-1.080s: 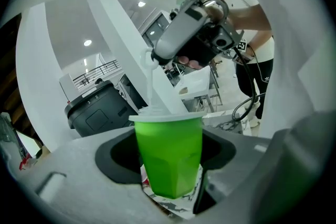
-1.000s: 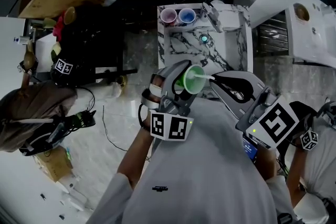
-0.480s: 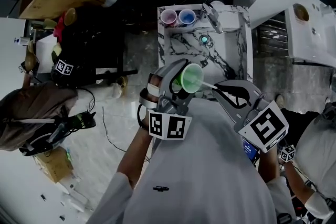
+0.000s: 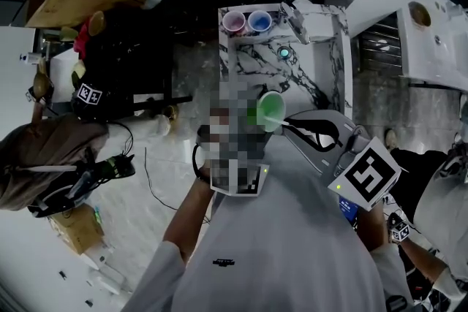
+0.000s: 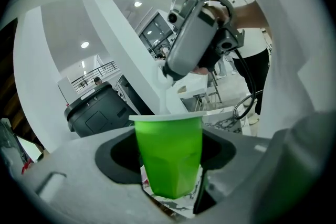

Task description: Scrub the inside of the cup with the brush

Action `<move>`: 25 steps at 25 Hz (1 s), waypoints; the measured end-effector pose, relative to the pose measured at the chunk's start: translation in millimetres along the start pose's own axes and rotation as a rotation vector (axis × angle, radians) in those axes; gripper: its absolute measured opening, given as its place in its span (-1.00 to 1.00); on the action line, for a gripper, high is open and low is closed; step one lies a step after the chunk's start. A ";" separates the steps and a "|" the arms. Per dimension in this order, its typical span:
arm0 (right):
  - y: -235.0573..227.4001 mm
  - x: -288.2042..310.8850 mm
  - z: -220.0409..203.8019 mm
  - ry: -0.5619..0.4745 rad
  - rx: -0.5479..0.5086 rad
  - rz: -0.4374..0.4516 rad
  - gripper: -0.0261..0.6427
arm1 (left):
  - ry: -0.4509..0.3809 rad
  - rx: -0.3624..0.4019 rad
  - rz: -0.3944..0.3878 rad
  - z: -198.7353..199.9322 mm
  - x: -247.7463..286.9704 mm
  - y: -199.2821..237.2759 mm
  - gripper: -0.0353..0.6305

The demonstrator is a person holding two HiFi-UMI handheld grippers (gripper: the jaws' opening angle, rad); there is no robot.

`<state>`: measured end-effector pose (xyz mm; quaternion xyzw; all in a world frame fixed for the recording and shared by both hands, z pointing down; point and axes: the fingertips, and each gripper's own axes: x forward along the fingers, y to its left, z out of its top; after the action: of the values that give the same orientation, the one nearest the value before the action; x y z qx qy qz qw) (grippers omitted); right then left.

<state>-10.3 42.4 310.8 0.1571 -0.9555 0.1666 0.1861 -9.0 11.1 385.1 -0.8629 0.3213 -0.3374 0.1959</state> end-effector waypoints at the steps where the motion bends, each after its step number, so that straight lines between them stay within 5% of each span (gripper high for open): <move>1: -3.3 -0.2 3.3 -0.016 0.004 -0.010 -0.85 | -0.001 -0.001 -0.004 0.8 0.2 -2.1 -0.02; 6: -20.4 -1.9 8.3 -0.024 -0.006 -0.086 -0.85 | -0.018 -0.010 -0.009 8.0 0.7 -5.2 -0.02; 12: -25.6 -10.1 -19.6 0.115 -0.079 -0.161 -0.85 | -0.011 -0.007 0.017 8.5 -1.6 0.0 -0.02; 17: -17.7 -11.2 -35.0 0.197 -0.087 -0.148 -0.85 | -0.008 0.006 0.019 4.8 -1.6 6.3 -0.02; 25: 5.9 -11.9 -29.0 0.170 -0.063 -0.010 -0.85 | -0.010 0.030 0.006 7.8 2.2 1.1 -0.02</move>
<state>6.9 61.4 329.8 0.1415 -0.9402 0.1480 0.2721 -2.7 9.7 380.0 -0.8606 0.3178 -0.3372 0.2115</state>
